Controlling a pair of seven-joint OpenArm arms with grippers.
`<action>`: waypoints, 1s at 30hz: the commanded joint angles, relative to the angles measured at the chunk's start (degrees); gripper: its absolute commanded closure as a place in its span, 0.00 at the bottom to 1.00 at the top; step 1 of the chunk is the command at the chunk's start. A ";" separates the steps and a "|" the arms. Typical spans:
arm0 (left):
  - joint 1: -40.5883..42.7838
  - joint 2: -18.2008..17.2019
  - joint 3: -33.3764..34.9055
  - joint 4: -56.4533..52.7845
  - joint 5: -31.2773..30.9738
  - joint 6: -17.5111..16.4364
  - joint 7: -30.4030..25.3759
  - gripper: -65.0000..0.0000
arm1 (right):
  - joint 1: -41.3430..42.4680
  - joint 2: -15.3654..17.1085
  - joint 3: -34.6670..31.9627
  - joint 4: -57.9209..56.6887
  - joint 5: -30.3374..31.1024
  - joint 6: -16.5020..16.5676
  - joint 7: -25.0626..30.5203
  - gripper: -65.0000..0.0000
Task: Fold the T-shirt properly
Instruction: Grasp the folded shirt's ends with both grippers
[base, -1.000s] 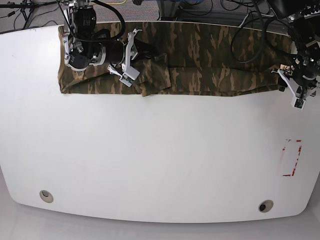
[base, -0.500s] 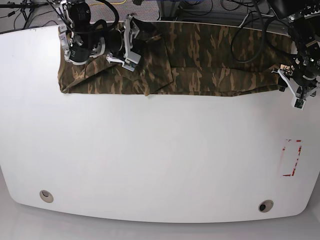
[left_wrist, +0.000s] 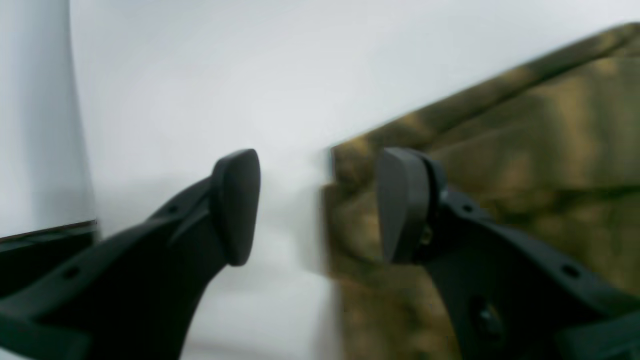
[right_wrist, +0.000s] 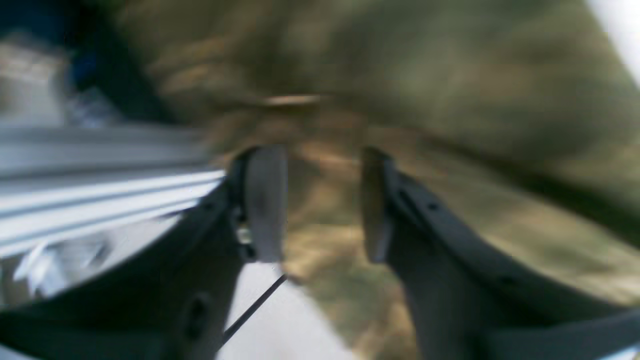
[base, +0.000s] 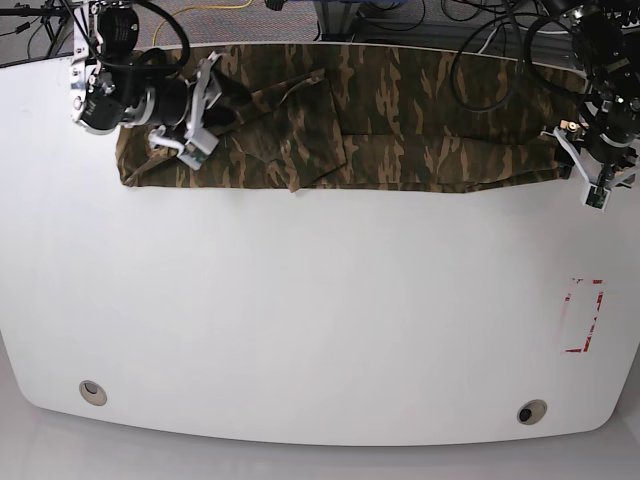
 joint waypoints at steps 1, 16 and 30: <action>1.25 0.67 -0.11 1.44 -0.38 -0.06 -0.87 0.48 | 0.26 -0.65 2.79 0.93 -0.30 0.08 3.33 0.76; 5.91 1.02 -0.29 -4.10 -0.73 -0.06 -1.22 0.63 | 1.31 -8.74 6.22 0.84 -22.45 0.08 12.83 0.82; 5.47 1.02 -0.20 -4.19 -0.73 -0.06 -1.31 0.63 | 5.09 -11.73 5.87 0.75 -34.32 0.08 14.50 0.81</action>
